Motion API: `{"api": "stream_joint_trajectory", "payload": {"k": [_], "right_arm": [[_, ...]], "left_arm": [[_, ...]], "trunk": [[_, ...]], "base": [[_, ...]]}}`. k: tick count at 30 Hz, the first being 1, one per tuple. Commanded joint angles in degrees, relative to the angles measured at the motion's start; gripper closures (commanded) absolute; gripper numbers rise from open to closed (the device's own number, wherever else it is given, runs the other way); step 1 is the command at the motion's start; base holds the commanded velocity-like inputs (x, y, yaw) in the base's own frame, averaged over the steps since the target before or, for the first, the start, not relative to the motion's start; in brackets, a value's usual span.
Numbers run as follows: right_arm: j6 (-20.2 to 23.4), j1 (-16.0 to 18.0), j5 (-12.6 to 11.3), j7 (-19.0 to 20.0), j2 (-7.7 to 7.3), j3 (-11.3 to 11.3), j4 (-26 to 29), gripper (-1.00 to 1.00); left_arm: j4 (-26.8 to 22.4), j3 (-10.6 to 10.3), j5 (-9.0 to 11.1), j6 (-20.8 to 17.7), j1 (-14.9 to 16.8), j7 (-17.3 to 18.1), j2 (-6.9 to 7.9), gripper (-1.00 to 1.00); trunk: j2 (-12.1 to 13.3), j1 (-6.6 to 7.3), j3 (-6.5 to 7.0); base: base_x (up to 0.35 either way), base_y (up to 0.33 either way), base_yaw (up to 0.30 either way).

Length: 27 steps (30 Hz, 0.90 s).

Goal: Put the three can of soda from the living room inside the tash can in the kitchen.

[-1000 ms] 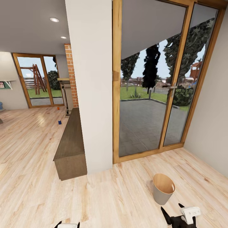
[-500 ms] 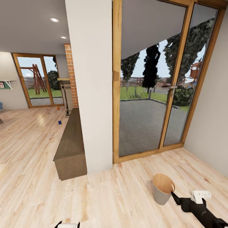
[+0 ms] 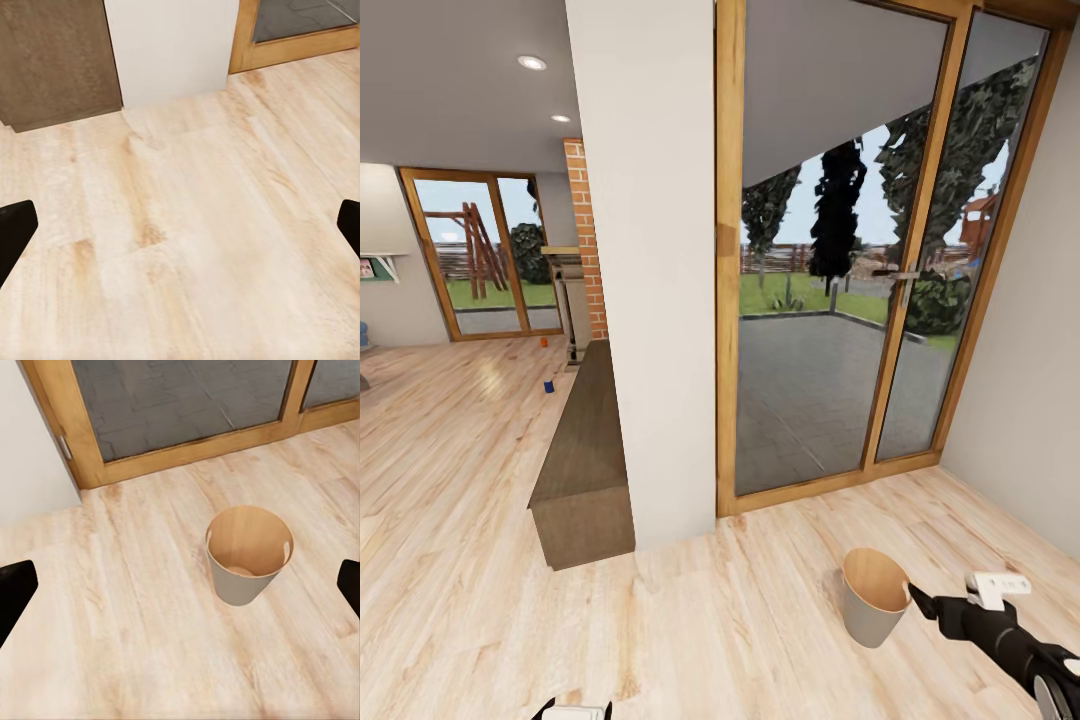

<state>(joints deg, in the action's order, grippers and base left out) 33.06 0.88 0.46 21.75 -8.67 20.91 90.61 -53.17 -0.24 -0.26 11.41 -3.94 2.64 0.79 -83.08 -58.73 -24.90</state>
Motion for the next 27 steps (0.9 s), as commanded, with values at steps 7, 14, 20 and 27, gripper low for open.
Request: {"api": "stream_joint_trajectory", "payload": {"k": [7, 14, 20, 27], "right_arm": [[1.9, 1.4, 0.3, -0.1, -0.09, 0.0, 0.0, -1.00], [3.6, 2.8, 4.5, -0.1, -0.11, 0.1, 0.0, -1.00], [4.1, 3.0, 5.4, 0.0, -0.10, 0.2, 0.0, -1.00], [4.2, 3.1, 5.7, 0.0, -0.11, 0.2, 0.0, -1.00]], "left_arm": [[0.0, 0.1, 0.0, 0.0, 0.0, 0.0, 0.00, -1.00], [0.0, 0.1, 0.1, 0.0, 0.0, 0.0, 0.00, -1.00], [-0.1, 0.1, 0.2, 0.0, 0.0, 0.0, 0.00, -1.00], [-0.1, 0.1, 0.1, 0.0, 0.0, 0.0, 0.00, -1.00]], "trunk": [[0.0, 0.00, 0.00], [0.0, 0.00, 0.00], [0.0, 0.00, 0.00], [0.0, 0.00, 0.00]], "base": [[0.000, 0.000, 0.000], [0.000, 0.000, 0.000], [0.000, 0.000, 0.000], [0.000, 0.000, 0.000]]}}
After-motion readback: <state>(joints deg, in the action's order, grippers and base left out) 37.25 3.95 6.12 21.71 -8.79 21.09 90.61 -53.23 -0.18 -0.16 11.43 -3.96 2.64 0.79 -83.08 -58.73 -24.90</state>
